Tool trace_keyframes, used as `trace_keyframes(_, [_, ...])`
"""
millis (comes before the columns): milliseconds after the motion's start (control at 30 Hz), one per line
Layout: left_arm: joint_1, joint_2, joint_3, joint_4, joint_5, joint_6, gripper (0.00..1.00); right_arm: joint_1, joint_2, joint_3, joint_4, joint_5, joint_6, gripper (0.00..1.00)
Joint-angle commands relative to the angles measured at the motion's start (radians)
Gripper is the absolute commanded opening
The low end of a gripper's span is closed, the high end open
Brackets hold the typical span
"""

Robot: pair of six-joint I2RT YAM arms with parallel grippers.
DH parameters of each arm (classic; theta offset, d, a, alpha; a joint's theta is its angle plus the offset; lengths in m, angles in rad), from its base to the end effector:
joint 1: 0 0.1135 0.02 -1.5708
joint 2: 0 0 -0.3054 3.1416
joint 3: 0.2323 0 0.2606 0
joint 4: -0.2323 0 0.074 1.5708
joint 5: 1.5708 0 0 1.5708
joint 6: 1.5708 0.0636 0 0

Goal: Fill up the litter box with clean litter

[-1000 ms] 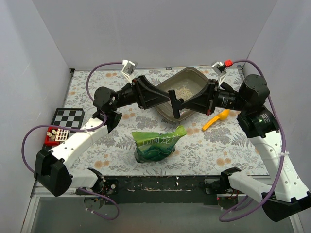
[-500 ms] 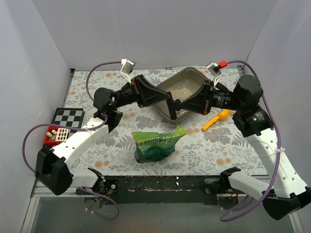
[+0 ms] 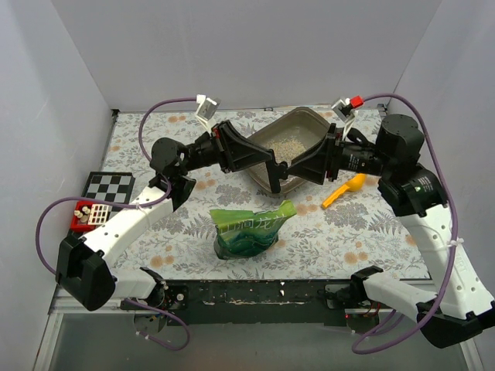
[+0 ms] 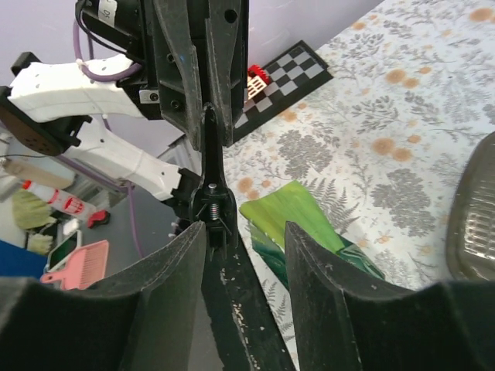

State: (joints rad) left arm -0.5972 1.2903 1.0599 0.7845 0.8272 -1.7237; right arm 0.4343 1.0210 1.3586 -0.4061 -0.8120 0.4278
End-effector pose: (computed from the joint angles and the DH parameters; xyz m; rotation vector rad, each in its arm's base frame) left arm 0.2181 -0.2049 0.4691 0.1702 1.6306 -2.3450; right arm 0.1596 0.1249 0.5064 -0.6721 1.6588 1.2968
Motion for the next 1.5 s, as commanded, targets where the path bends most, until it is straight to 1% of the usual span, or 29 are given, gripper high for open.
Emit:
trace_keyframes(0, [0.007, -0.049, 0.034, -0.056, 0.016, 0.050, 0.00, 0.004, -0.018, 0.117, -0.169, 0.041, -0.178, 0.55])
trace_keyframes(133, [0.007, -0.071, 0.029, -0.085, 0.020, 0.065, 0.00, 0.004, -0.022, 0.128, -0.178, -0.032, -0.205, 0.63])
trace_keyframes(300, [0.007, -0.079, 0.026, -0.087, 0.020, 0.065, 0.00, 0.004, -0.018, 0.114, -0.117, -0.073, -0.163, 0.65])
trace_keyframes(433, [0.007, -0.078, 0.025, -0.083, 0.015, 0.061, 0.00, 0.004, 0.002, 0.085, -0.051, -0.070, -0.110, 0.65])
trace_keyframes(633, [0.005, -0.072, 0.022, -0.077, 0.010, 0.056, 0.00, 0.006, 0.014, 0.059, 0.065, -0.113, -0.031, 0.65])
trace_keyframes(967, [0.007, -0.066, 0.028, -0.084, -0.008, 0.052, 0.00, 0.015, 0.028, 0.019, 0.125, -0.110, 0.019, 0.63])
trace_keyframes(1333, [0.005, -0.062, 0.022, -0.068, -0.016, 0.041, 0.00, 0.067, 0.048, -0.001, 0.145, -0.069, 0.034, 0.60])
trace_keyframes(1367, [0.008, -0.065, 0.018, -0.068, -0.019, 0.041, 0.00, 0.072, 0.051, -0.003, 0.144, -0.064, 0.034, 0.58])
trace_keyframes(1400, [0.007, -0.065, 0.018, -0.067, -0.019, 0.041, 0.00, 0.076, 0.051, -0.003, 0.142, -0.061, 0.031, 0.49])
trace_keyframes(1433, [0.005, -0.062, 0.018, -0.062, -0.019, 0.038, 0.00, 0.078, 0.053, -0.003, 0.138, -0.052, 0.026, 0.30])
trace_keyframes(1467, [0.007, -0.062, 0.017, -0.059, -0.016, 0.033, 0.00, 0.080, 0.054, 0.008, 0.124, -0.030, 0.016, 0.02])
